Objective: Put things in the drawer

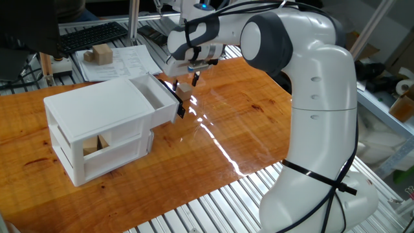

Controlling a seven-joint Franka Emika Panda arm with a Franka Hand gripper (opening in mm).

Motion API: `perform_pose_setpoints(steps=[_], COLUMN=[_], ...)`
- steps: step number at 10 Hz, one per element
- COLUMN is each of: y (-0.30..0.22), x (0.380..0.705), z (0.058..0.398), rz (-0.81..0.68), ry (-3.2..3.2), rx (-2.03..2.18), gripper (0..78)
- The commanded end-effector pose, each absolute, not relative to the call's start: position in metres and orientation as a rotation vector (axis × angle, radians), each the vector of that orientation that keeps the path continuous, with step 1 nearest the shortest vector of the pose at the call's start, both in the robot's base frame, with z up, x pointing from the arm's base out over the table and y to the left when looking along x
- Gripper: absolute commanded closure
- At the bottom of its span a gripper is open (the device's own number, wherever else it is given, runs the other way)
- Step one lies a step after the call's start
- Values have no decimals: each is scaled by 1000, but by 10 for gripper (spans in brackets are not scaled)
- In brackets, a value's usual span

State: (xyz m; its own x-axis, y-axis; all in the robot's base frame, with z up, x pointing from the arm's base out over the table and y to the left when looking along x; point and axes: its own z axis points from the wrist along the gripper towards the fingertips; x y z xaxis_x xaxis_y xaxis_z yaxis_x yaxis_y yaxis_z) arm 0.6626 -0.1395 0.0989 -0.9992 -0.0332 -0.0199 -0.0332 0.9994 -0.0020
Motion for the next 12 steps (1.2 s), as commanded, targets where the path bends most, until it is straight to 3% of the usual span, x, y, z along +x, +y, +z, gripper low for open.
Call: perform_pose_setpoints(steps=[1, 8, 9, 12], y=[-135, -135, -135, -135], x=[661, 661, 661, 661], z=[88, 88, 88, 88], rz=[-6, -4, -4, -4], ry=[3098, 3105, 3105, 3105], rx=[-52, -79, -79, -79], gripper=[1, 1, 763, 763])
